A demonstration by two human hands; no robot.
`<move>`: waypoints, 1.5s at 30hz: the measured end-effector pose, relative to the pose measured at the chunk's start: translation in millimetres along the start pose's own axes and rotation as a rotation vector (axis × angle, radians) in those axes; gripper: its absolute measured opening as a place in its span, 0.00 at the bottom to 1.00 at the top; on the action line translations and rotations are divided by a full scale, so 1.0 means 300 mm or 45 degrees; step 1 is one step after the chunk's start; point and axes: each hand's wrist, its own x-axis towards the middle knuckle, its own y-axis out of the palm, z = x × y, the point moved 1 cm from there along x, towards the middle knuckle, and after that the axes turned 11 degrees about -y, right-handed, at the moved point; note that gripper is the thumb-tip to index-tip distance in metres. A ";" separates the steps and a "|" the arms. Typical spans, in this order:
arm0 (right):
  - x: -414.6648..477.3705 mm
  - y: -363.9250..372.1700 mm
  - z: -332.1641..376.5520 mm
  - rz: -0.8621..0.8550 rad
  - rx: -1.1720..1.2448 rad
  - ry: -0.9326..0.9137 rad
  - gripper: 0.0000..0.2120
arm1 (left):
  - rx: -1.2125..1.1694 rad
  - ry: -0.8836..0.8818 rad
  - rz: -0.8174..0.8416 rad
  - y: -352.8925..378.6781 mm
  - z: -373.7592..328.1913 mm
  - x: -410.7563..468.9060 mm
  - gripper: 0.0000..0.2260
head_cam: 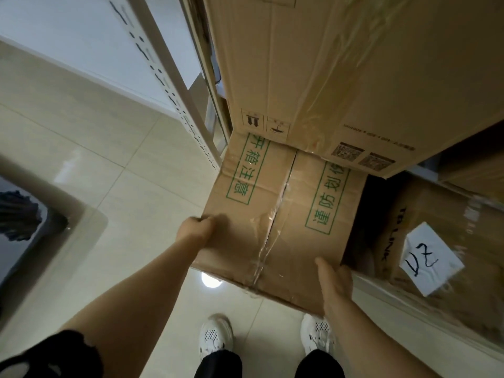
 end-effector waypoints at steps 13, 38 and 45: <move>0.064 -0.009 0.004 0.053 -0.055 -0.123 0.25 | -0.158 0.037 0.063 0.057 0.033 0.035 0.21; 0.052 0.045 0.056 0.070 -0.116 -0.202 0.26 | -0.406 0.014 -0.003 0.016 0.026 0.081 0.14; -0.086 0.043 0.027 0.190 -0.205 -0.187 0.24 | -0.470 -0.106 -0.045 -0.080 0.197 -0.006 0.10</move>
